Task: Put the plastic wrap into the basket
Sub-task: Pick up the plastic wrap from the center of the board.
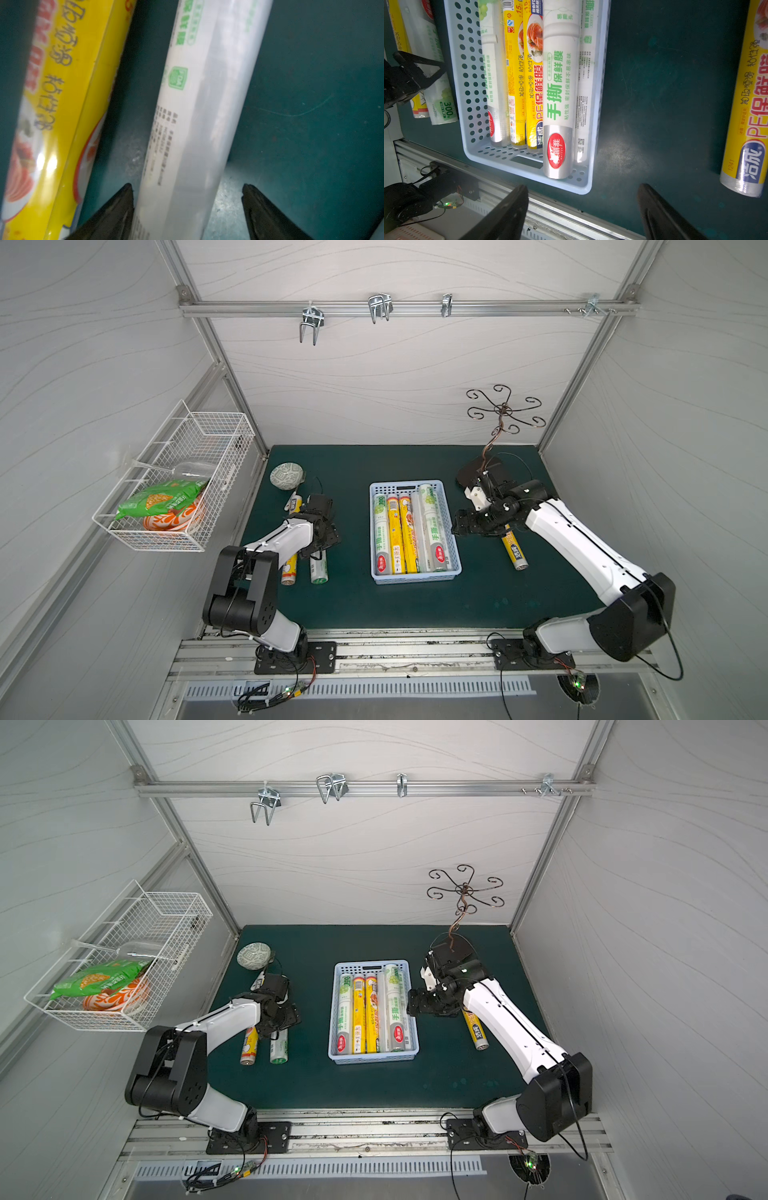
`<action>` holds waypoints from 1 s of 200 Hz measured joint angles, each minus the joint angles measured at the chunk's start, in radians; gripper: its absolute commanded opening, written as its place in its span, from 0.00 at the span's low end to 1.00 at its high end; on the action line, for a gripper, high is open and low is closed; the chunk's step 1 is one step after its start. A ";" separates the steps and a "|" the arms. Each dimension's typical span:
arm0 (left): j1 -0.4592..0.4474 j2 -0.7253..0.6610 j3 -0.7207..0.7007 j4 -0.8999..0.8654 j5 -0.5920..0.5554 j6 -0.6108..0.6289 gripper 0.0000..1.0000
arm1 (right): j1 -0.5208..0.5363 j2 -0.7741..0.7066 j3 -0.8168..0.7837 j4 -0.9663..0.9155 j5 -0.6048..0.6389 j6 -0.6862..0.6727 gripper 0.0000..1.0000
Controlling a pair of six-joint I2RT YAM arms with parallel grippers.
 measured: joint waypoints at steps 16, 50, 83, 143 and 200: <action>-0.001 0.007 0.004 0.001 0.019 0.001 0.80 | 0.000 0.000 0.000 0.000 0.000 0.000 0.87; -0.007 0.022 0.013 0.004 0.042 0.001 0.77 | 0.000 0.000 0.000 0.000 0.000 0.000 0.87; -0.031 0.053 0.040 0.002 0.041 0.002 0.69 | 0.000 0.000 0.000 0.000 -0.002 0.000 0.86; -0.121 0.085 0.084 -0.012 0.021 0.006 0.51 | 0.000 0.000 0.000 0.000 -0.002 0.000 0.86; -0.156 0.101 0.100 -0.005 0.030 0.000 0.38 | -0.002 0.000 0.000 0.000 -0.002 0.000 0.86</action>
